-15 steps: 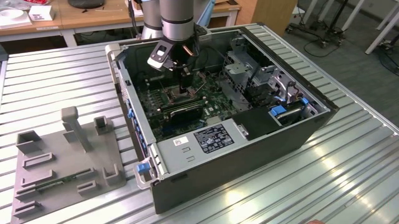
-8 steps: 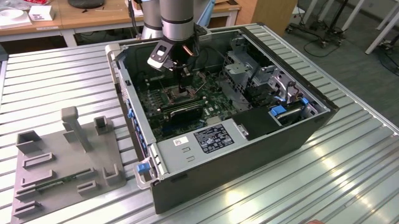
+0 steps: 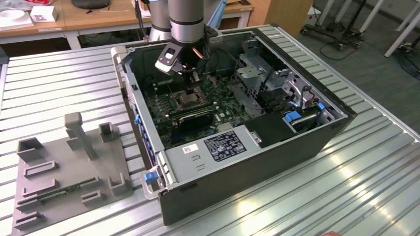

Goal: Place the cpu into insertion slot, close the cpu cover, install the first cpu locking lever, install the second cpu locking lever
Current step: 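Place the cpu into insertion slot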

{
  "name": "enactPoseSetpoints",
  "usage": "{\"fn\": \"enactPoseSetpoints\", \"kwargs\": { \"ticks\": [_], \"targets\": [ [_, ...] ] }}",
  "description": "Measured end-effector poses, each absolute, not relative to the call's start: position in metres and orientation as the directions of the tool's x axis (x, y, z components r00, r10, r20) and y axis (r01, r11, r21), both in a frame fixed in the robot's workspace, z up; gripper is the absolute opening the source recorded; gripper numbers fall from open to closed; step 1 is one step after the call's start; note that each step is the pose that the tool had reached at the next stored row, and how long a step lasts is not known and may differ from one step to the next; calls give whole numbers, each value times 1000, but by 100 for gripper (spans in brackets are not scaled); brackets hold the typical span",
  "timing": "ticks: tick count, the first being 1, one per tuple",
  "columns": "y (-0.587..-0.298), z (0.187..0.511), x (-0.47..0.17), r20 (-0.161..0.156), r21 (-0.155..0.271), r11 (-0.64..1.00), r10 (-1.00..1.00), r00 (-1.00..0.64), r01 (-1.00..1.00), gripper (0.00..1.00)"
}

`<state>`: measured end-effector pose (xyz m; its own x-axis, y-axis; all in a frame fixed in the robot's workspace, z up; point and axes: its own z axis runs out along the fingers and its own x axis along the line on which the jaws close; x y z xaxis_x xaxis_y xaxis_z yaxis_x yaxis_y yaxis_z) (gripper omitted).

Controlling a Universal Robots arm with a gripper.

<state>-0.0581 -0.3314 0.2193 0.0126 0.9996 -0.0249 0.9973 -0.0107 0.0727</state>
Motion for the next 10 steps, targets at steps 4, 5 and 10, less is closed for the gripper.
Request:
{"fn": "enactPoseSetpoints", "kwargs": {
  "ticks": [4, 5, 10],
  "targets": [
    [-331, 219, -58, -25, 73, -11, 1000, 13, 997, 11],
    [-331, 219, -58, -25, 73, -11, 1000, 13, 997, 11],
    [-331, 219, -58, -25, 73, -11, 1000, 13, 997, 11]
  ]
}}
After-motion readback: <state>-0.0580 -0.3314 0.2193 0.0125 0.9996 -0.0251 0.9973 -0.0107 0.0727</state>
